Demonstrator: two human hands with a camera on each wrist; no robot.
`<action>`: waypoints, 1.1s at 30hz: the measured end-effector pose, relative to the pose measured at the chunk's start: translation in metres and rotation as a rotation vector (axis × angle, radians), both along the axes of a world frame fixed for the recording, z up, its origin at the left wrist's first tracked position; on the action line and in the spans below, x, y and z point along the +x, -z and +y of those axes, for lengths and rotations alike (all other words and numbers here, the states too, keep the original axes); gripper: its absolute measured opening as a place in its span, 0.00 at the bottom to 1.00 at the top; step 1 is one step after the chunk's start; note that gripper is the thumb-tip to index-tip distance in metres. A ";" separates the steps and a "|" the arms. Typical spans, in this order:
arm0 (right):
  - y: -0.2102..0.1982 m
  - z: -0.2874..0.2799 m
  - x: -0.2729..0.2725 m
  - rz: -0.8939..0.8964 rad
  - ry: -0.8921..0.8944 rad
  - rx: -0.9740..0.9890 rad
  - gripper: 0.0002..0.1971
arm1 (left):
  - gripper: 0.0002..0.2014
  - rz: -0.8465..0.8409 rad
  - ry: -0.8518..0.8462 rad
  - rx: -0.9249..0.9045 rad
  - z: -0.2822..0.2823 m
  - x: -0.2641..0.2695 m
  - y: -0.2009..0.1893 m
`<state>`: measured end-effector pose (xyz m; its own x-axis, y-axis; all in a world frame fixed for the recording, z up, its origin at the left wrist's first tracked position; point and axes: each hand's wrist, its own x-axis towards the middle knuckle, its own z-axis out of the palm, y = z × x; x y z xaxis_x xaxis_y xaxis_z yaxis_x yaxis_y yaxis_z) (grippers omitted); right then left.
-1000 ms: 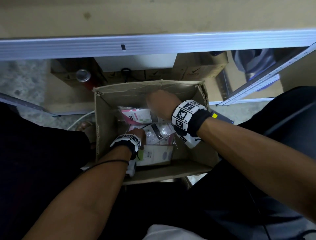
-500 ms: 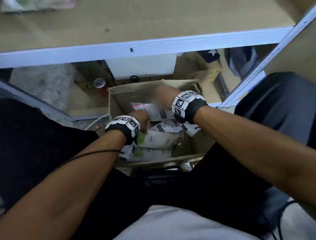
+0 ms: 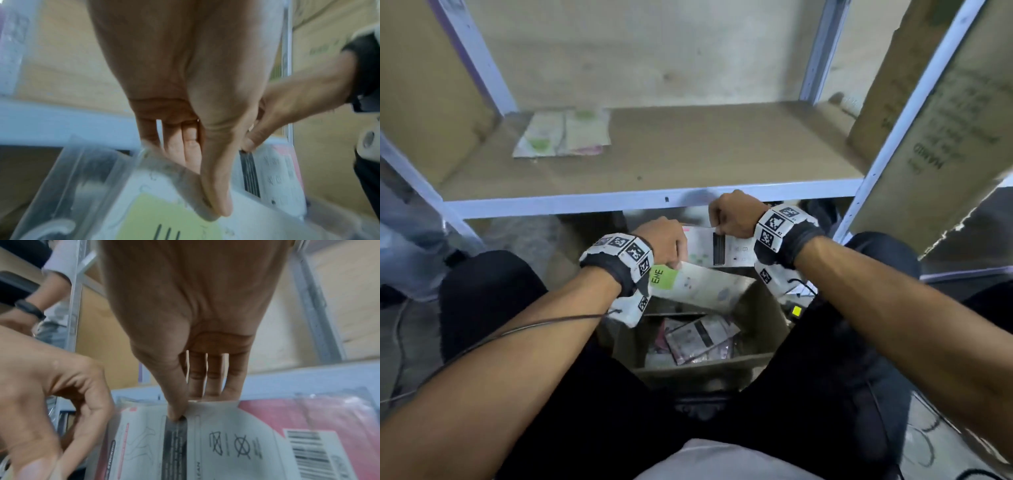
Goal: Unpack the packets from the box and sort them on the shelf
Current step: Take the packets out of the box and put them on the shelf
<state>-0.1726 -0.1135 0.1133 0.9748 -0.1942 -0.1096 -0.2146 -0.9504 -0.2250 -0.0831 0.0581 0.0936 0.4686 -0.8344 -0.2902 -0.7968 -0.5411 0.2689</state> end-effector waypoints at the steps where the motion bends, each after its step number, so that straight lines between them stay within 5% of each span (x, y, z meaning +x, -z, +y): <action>1: -0.012 -0.002 -0.003 -0.022 0.001 -0.001 0.07 | 0.06 0.001 -0.006 -0.033 0.002 -0.001 -0.014; 9: -0.100 -0.021 -0.020 -0.128 0.012 0.004 0.07 | 0.04 0.036 -0.030 -0.264 0.023 0.022 -0.111; 18: -0.163 -0.054 -0.019 -0.259 0.097 0.046 0.08 | 0.05 0.126 -0.147 -0.413 0.042 0.091 -0.174; 22: -0.158 -0.073 -0.005 -0.316 0.171 0.130 0.07 | 0.04 0.206 -0.246 -0.471 0.044 0.119 -0.175; 25: -0.146 -0.085 0.014 -0.372 0.245 0.226 0.06 | 0.13 0.352 -0.392 -0.593 0.045 0.135 -0.163; 33: -0.101 -0.087 0.089 -0.484 0.490 0.853 0.05 | 0.20 0.875 -0.809 -0.963 0.033 0.175 -0.111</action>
<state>-0.0838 -0.2002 0.2148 0.7884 -0.6150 -0.0180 -0.2382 -0.2782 -0.9305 0.0919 0.0914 0.2048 0.8510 -0.4751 -0.2238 0.2066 -0.0889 0.9744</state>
